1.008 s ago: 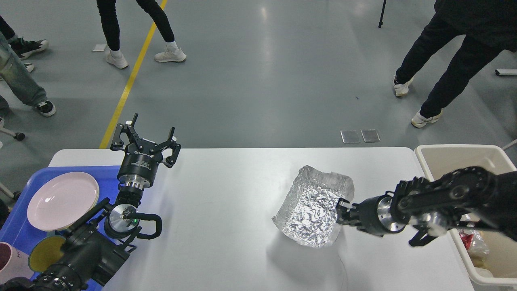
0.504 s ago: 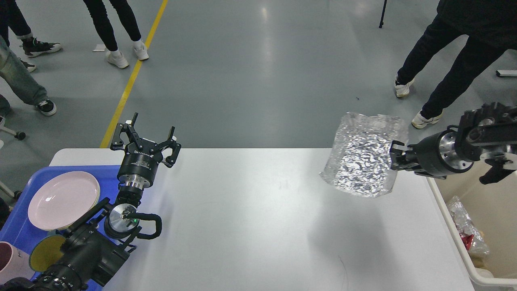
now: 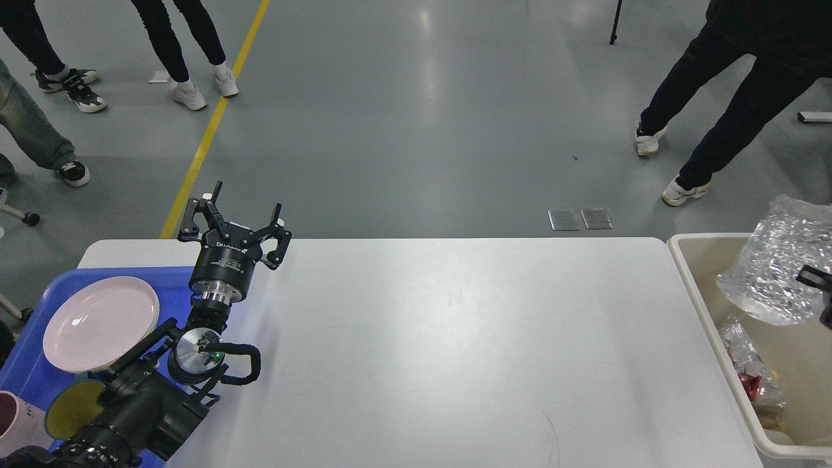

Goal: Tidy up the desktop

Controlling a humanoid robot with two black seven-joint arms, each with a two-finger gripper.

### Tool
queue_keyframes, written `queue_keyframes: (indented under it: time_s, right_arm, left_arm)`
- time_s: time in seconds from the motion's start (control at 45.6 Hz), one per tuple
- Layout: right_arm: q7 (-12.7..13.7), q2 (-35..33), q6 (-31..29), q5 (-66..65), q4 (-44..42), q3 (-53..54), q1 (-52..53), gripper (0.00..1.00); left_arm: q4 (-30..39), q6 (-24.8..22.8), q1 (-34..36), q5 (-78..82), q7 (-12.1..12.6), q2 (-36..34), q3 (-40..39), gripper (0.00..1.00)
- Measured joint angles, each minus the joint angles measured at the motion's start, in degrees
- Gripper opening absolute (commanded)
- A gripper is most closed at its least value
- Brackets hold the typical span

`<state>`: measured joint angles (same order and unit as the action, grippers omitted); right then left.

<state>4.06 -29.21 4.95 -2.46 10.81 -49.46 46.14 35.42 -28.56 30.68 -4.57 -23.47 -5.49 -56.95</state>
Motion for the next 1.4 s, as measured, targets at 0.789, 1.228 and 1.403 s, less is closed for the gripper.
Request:
queue_keyframes:
  time_s: [0.789,1.228,1.403]
  right_arm:
    - [0.65,4.61,2.22,-0.09,-5.21,10.57,-1.24,1.0]
    - [0.13,7.41,2.44,0.02,4.2,41.82,13.53,1.0]
    - [-0.06,7.47,1.9,0.13,13.13,75.9,13.44,1.0]
  left_arm:
    - [0.0,0.0,0.0,0.0,0.0,0.03,0.0,0.96]
    - [0.0,0.0,0.0,0.0,0.0,0.0,0.0,0.96]
    - [0.0,0.0,0.0,0.0,0.0,0.03,0.0,0.96]
